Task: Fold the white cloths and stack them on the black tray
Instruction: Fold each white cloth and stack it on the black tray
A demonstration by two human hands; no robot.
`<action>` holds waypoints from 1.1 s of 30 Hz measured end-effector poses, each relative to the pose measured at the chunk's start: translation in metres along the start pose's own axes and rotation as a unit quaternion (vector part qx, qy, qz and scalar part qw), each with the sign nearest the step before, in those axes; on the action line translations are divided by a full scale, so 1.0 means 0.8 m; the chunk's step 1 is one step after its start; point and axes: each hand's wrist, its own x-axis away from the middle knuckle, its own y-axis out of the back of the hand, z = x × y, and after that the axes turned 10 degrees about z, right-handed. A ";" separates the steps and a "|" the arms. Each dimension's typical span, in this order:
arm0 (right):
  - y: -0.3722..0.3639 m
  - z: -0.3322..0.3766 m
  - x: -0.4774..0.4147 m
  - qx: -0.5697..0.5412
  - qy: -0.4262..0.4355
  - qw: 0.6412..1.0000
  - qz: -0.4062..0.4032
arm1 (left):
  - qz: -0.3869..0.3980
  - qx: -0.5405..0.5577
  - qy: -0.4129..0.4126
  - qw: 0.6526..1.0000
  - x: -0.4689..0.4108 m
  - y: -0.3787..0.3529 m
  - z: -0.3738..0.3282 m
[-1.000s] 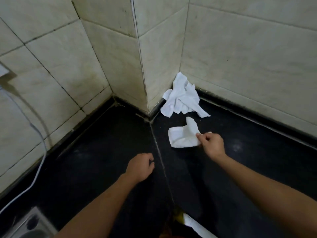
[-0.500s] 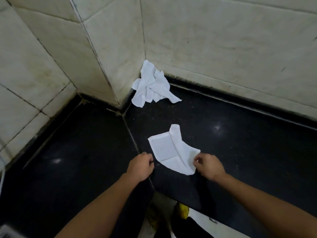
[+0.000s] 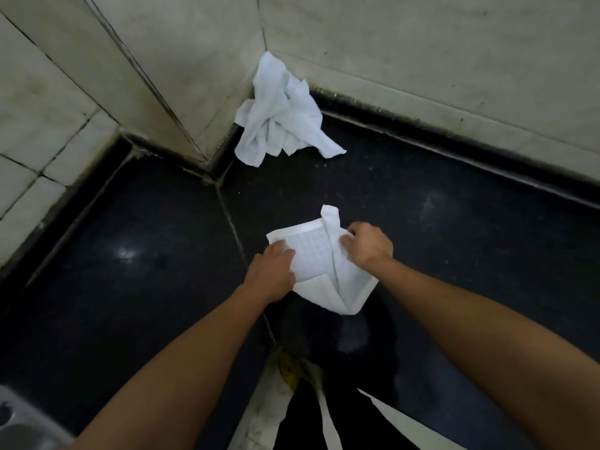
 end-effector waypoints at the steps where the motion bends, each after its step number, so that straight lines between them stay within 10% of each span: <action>1: 0.007 -0.015 -0.001 -0.020 -0.014 1.000 -0.018 | -0.001 0.002 0.000 1.000 -0.002 0.000 0.000; 13: 0.037 -0.103 0.033 0.009 -0.046 0.999 -0.022 | -0.110 0.006 -0.095 0.989 0.010 -0.009 -0.059; 23: 0.026 -0.133 0.086 0.048 -0.037 0.996 0.064 | -0.069 -0.203 -0.166 0.962 0.024 -0.048 -0.106; 27: 0.003 -0.134 0.116 0.155 0.129 0.977 -0.074 | -0.096 -0.206 -0.157 0.961 0.046 -0.053 -0.096; 33: -0.050 -0.130 0.132 0.225 0.268 0.935 -0.047 | -0.155 -0.143 -0.137 0.968 0.073 -0.054 -0.079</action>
